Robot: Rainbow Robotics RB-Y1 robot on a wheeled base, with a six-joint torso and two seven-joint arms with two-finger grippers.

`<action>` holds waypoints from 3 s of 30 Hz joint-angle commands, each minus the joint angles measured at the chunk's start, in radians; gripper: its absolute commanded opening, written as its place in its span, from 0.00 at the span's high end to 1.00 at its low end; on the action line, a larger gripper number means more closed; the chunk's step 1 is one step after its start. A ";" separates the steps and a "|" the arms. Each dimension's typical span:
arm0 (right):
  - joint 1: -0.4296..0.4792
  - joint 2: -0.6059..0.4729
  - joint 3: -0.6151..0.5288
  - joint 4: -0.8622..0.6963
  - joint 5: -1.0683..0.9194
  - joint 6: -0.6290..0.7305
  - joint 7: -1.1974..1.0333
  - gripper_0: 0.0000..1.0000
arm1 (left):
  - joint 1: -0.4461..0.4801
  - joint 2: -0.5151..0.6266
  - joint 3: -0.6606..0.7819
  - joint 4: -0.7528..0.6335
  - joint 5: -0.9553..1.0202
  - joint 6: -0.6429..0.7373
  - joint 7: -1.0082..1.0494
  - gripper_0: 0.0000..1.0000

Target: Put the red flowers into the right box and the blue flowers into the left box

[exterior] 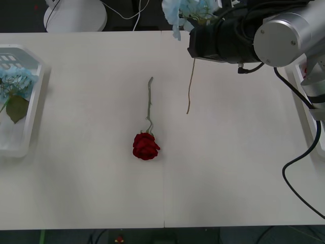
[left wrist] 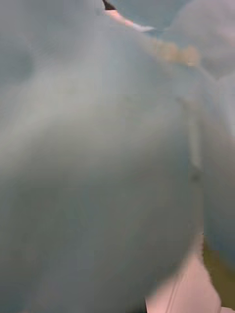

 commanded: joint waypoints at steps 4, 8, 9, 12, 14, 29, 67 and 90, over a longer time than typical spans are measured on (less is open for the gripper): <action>-0.040 -0.009 -0.017 -0.078 -0.136 -0.090 0.378 1.00 | 0.057 0.051 -0.037 0.013 -0.020 -0.049 -0.062 0.99; -0.040 0.017 -0.017 -0.103 -0.184 -0.090 0.455 1.00 | 0.057 0.051 -0.037 0.013 -0.008 -0.037 -0.062 0.90; -0.040 0.028 -0.017 -0.107 -0.199 -0.090 0.464 1.00 | 0.057 0.051 -0.037 0.013 -0.005 -0.037 -0.062 0.83; -0.042 0.067 -0.017 -0.107 -0.231 -0.090 0.461 1.00 | 0.057 0.051 -0.029 0.013 0.004 -0.037 -0.062 0.66; -0.042 0.109 -0.014 -0.103 -0.225 -0.090 0.458 1.00 | 0.059 0.051 -0.012 0.011 0.026 -0.026 -0.067 0.56; -0.066 0.353 0.072 0.043 -0.185 -0.234 0.440 1.00 | 0.114 0.051 0.014 -0.294 0.397 0.234 -0.283 0.06; -0.138 0.442 0.166 0.164 -0.162 -0.372 0.390 1.00 | 0.479 -0.035 -0.498 -0.440 1.825 -0.424 -0.952 0.10; -0.138 0.442 0.166 0.166 -0.165 -0.374 0.383 1.00 | 0.386 -0.103 -0.633 -0.441 1.730 -0.585 -0.895 1.00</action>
